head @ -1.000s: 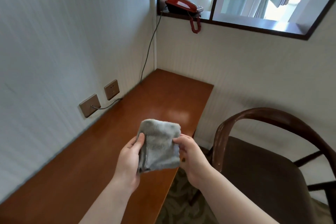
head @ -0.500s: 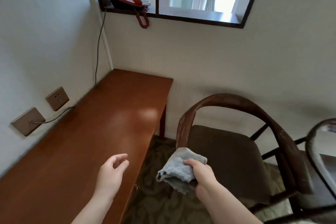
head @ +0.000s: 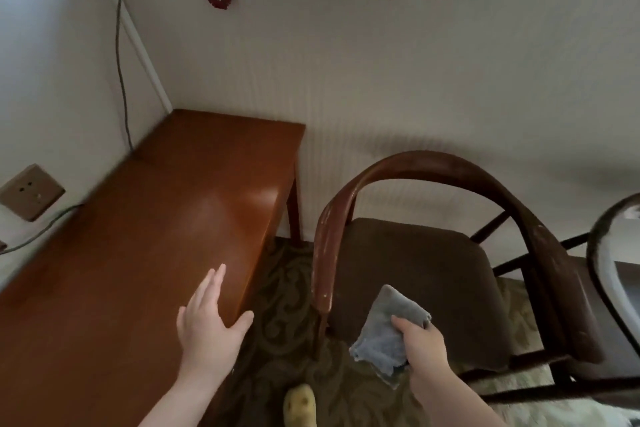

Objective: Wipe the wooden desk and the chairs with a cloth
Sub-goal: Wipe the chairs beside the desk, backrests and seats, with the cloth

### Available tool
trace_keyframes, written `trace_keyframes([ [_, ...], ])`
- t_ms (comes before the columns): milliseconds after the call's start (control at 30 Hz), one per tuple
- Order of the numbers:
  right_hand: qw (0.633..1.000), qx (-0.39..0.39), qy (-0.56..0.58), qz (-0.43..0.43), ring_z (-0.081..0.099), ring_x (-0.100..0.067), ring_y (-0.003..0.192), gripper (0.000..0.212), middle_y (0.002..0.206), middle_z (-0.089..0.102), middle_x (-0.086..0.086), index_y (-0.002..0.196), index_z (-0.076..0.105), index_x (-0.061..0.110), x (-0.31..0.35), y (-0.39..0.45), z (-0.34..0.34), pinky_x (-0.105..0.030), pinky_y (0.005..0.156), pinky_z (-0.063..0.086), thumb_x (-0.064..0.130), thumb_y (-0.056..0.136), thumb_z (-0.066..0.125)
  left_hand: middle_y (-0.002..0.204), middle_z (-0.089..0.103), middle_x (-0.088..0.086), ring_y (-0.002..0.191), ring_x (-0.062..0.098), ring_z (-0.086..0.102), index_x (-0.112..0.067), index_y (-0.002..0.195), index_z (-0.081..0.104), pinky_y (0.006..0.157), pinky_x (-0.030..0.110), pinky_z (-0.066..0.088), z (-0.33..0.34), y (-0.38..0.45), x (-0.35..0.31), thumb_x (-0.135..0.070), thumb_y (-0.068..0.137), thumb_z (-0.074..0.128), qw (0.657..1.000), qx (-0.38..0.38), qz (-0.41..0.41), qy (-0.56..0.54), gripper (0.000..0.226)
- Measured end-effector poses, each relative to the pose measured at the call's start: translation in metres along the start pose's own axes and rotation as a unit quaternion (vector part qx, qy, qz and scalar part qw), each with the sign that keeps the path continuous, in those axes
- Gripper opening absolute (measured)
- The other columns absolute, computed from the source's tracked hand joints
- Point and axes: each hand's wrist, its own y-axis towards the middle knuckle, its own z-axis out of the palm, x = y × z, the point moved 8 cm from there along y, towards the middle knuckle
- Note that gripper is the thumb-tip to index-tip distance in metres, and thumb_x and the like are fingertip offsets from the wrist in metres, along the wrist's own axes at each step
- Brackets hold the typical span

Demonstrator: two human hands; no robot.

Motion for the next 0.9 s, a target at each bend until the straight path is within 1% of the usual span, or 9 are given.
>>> trace_keyframes([
  [100,0.994,-0.042,-0.076,-0.072,0.064,-0.024,0.087,0.014,0.095,0.068,-0.006,0.107,0.063,0.019,0.02,0.016,0.01,-0.041,0.086,0.053,0.018,0.098,0.053,0.152,0.038,0.0,0.142,0.019,0.029,-0.024,0.147,0.036,0.119,0.05,0.012,0.01,0.038,-0.002,-0.019,0.087,0.069,1.0,0.004,0.007,-0.02,0.068],
  [167,0.98,-0.036,-0.144,-0.131,0.063,-0.016,0.089,0.017,0.095,0.068,0.003,0.108,0.063,0.03,0.03,0.019,0.028,-0.038,0.084,0.051,0.023,0.098,0.051,0.15,0.039,-0.001,0.142,0.018,0.029,-0.023,0.145,0.038,0.12,0.045,0.008,0.019,0.06,-0.006,-0.016,0.09,0.065,0.999,0.01,0.025,-0.026,0.062],
  [300,0.917,-0.016,-0.326,-0.231,0.055,-0.005,0.099,0.031,0.104,0.059,0.019,0.121,0.06,0.037,0.032,0.032,0.071,-0.029,0.08,0.048,0.02,0.097,0.05,0.15,0.04,-0.003,0.143,0.013,0.025,-0.025,0.142,0.043,0.119,0.036,0.005,0.046,0.084,-0.012,-0.013,0.092,0.06,0.996,0.038,0.078,-0.01,0.053],
  [367,0.902,-0.007,-0.37,-0.222,0.048,-0.004,0.096,0.044,0.103,0.05,0.02,0.129,0.055,0.038,0.028,0.04,0.084,-0.024,0.074,0.042,0.012,0.095,0.049,0.15,0.039,-0.007,0.143,0.009,0.023,-0.027,0.141,0.045,0.12,0.034,0.004,0.066,0.083,-0.016,-0.014,0.093,0.058,0.991,0.072,0.115,0.001,0.051],
  [467,0.905,0.003,-0.386,-0.177,0.055,-0.01,0.098,0.055,0.113,0.056,0.012,0.132,0.051,0.041,0.022,0.052,0.086,-0.031,0.077,0.052,0.004,0.091,0.046,0.152,0.032,-0.013,0.144,0.005,0.016,-0.032,0.141,0.043,0.118,0.028,0.0,0.097,0.071,-0.017,-0.019,0.095,0.056,0.982,0.135,0.133,0.012,0.049],
  [600,0.915,0.006,-0.364,-0.172,0.059,-0.013,0.099,0.052,0.112,0.063,0.01,0.13,0.054,0.038,0.032,0.063,0.079,-0.037,0.083,0.054,0.002,0.092,0.043,0.156,0.022,-0.015,0.146,0.006,0.012,-0.035,0.146,0.032,0.12,0.03,0.005,0.141,0.054,-0.008,-0.028,0.097,0.053,0.978,0.202,0.051,-0.019,0.054],
  [767,0.908,0.019,-0.369,-0.196,0.061,-0.011,0.095,0.049,0.107,0.065,0.012,0.124,0.057,0.038,0.051,0.082,0.075,-0.038,0.082,0.056,0.002,0.092,0.047,0.157,0.023,-0.009,0.146,0.009,0.016,-0.028,0.152,0.021,0.121,0.033,0.01,0.175,0.042,0.0,-0.038,0.101,0.039,0.981,0.186,-0.052,-0.018,0.056],
  [833,0.879,0.054,-0.408,-0.242,0.057,-0.007,0.103,0.049,0.118,0.06,0.015,0.123,0.056,0.04,0.06,0.085,0.079,-0.034,0.092,0.052,0.002,0.092,0.049,0.158,0.022,-0.007,0.146,0.01,0.017,-0.026,0.153,0.017,0.121,0.031,0.008,0.19,0.035,-0.001,-0.041,0.102,0.027,0.98,0.177,-0.085,-0.015,0.054],
  [900,0.814,0.107,-0.476,-0.317,0.044,-0.001,0.119,0.061,0.129,0.048,0.021,0.129,0.052,0.042,0.069,0.084,0.086,-0.023,0.108,0.034,-0.004,0.089,0.051,0.16,0.016,-0.006,0.147,0.01,0.011,-0.026,0.154,0.011,0.12,0.031,0.005,0.206,0.028,0.0,-0.042,0.102,0.02,0.977,0.16,-0.14,-0.016,0.055],
])
